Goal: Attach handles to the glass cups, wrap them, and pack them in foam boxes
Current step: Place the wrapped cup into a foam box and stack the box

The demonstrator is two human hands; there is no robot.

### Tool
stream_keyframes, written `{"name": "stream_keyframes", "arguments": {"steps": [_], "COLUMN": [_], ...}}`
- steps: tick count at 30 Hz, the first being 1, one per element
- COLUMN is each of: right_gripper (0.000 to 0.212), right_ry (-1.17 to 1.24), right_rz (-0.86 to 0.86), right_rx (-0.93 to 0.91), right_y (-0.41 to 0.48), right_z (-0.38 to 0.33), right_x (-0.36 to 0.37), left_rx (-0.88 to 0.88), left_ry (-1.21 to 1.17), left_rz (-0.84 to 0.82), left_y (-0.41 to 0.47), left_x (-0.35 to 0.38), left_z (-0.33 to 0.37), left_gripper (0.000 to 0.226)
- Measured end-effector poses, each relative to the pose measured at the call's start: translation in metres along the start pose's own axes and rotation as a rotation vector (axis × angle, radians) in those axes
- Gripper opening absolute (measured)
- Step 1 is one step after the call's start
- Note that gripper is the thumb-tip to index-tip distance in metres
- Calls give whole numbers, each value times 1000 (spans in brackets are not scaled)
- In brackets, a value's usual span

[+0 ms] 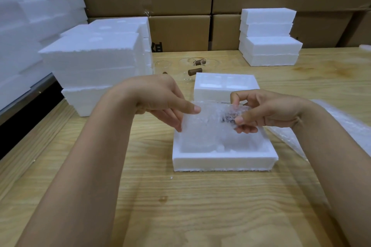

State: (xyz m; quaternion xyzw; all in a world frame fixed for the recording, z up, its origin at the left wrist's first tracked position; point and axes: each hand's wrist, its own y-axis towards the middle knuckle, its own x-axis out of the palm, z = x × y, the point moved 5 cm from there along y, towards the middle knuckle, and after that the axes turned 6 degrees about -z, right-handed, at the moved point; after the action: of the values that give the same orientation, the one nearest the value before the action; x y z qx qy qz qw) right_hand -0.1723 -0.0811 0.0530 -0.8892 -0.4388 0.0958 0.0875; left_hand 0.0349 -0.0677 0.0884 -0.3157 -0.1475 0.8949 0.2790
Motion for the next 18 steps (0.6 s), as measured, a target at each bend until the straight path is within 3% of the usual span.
{"name": "stream_keyframes", "arguments": {"steps": [5, 10, 18], "right_gripper": [22, 23, 22], "right_ry": [-80, -209, -322], "right_rz": [-34, 27, 91], "right_rx": [23, 76, 151], "right_y": [4, 6, 9], "right_z": [1, 0, 3], "right_x": [4, 5, 4], "left_rx": [-63, -40, -18], "left_ry": [32, 54, 91], "left_rz": [-12, 31, 63], "left_y": [8, 12, 21], "left_x": [1, -1, -2], "left_z": [-9, -12, -20], "left_gripper": [26, 43, 52]}}
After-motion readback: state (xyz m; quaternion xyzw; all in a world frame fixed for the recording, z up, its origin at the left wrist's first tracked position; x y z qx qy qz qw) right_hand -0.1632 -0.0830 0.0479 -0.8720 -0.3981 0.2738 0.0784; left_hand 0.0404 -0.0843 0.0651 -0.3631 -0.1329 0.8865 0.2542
